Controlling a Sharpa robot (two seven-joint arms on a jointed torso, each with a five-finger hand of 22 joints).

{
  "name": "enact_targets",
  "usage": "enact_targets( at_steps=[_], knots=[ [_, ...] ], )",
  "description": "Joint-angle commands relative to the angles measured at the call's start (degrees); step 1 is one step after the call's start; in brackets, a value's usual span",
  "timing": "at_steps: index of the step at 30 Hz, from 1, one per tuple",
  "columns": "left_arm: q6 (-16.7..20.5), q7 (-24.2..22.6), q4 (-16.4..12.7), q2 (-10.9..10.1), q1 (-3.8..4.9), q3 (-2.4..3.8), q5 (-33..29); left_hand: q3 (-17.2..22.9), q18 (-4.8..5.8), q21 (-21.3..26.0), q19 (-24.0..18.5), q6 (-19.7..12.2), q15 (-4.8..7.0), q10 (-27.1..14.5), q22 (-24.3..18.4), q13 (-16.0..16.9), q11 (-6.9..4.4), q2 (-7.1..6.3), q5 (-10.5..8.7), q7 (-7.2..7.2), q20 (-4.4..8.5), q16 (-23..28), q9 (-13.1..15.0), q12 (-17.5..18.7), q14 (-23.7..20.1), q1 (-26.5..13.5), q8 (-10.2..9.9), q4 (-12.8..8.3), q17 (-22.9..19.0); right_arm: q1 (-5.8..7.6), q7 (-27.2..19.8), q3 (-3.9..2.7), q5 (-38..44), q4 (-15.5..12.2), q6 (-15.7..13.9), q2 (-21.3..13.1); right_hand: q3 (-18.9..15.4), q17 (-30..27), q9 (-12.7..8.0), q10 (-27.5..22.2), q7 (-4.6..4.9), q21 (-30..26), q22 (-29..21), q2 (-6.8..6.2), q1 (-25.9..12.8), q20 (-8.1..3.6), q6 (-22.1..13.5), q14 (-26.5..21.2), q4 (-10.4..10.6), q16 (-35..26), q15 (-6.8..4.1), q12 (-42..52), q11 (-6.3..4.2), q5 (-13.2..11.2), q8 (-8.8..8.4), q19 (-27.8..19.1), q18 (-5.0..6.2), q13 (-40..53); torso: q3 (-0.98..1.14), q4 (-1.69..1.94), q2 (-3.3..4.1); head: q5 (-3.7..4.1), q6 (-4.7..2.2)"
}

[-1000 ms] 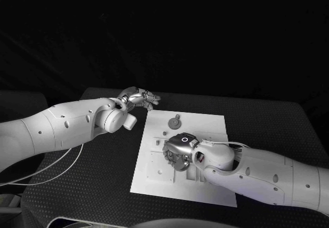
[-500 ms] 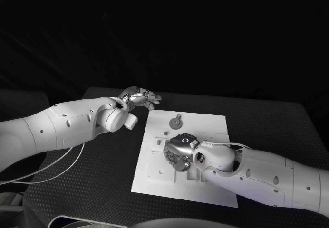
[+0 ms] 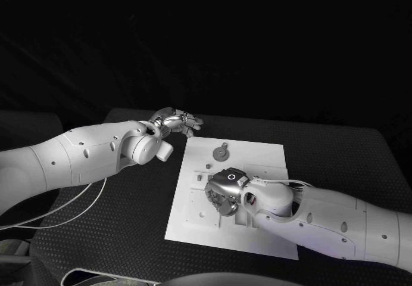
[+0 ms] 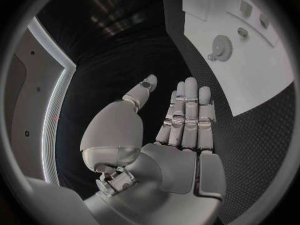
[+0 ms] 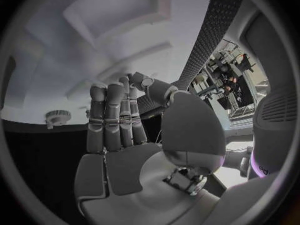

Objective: Assemble the parts on the task board

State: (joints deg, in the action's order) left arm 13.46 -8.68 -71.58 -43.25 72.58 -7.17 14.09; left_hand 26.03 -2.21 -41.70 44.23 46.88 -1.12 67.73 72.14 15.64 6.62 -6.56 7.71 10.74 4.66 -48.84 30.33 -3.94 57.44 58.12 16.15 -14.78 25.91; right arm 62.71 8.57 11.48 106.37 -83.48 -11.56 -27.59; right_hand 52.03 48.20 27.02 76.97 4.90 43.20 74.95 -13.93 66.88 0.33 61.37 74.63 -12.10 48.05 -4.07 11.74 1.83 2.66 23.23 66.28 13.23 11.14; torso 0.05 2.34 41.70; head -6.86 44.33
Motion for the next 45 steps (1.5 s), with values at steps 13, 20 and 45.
enact_targets(
  at_steps=[13, 20, 45],
  knots=[
    [-0.66, -0.41, -0.39, -0.14, 0.17, 0.05, -0.06, -0.23, -0.7, 0.25, 0.43, -0.4, 0.12, -0.21, 0.11, -0.09, 0.11, 0.28, -0.3, 0.11, 0.01, 0.34, -0.02, -0.1, 0.31, -0.48, 0.1, -0.04, 0.12, -0.4, 0.18, 1.16, 0.12, 2.51, 2.18, 0.95, 0.25, 0.07, -0.01, 0.23, 0.27, 0.31, 1.11, 0.48, -0.21, -0.16, 0.19, -0.33, -0.4, -0.09, -0.24, -0.58, 0.11, 0.28, -0.2, -0.49, 1.77, 0.12, -0.03, -0.02, -0.02, -0.15, 0.32],
    [-0.76, -0.32, -0.44, -0.21, 0.18, 0.05, -0.06, -0.26, -0.7, 0.28, 0.44, -0.45, 0.11, -0.25, 0.13, -0.1, 0.13, 0.24, -0.32, 0.12, 0.0, 0.37, -0.03, -0.09, 0.31, -0.52, 0.09, -0.02, 0.16, -0.38, 0.04, 1.18, -1.46, 2.56, 0.78, 0.39, 0.01, 0.3, -0.42, -3.18, 1.84, 0.32, 1.09, -1.95, -1.14, 0.32, -3.53, -1.43, 0.11, -0.14, 1.03, -3.08, 1.47, 0.14, -2.42, -1.63, 1.76, -0.43, -0.01, -0.04, -0.04, -0.18, 0.26],
    [-0.73, -0.15, 0.17, -0.63, 0.17, 0.03, -0.07, -0.22, -0.74, 0.34, 0.52, -0.62, 0.09, -0.38, 0.17, -0.13, 0.17, 0.35, -0.33, 0.17, 0.0, 0.48, -0.06, -0.05, 0.3, -0.47, 0.08, -0.01, 0.25, 3.65, -0.62, -0.05, -3.9, -3.27, -7.16, -7.2, -5.81, 1.06, -1.69, -12.47, 5.99, 0.1, 1.16, -3.34, -2.93, 2.96, -12.92, -8.48, -3.7, 2.12, 4.65, -7.43, 5.2, 0.25, -6.91, -8.03, 1.75, -1.44, 0.19, -0.15, -0.07, 0.68, -0.76]
  ],
)
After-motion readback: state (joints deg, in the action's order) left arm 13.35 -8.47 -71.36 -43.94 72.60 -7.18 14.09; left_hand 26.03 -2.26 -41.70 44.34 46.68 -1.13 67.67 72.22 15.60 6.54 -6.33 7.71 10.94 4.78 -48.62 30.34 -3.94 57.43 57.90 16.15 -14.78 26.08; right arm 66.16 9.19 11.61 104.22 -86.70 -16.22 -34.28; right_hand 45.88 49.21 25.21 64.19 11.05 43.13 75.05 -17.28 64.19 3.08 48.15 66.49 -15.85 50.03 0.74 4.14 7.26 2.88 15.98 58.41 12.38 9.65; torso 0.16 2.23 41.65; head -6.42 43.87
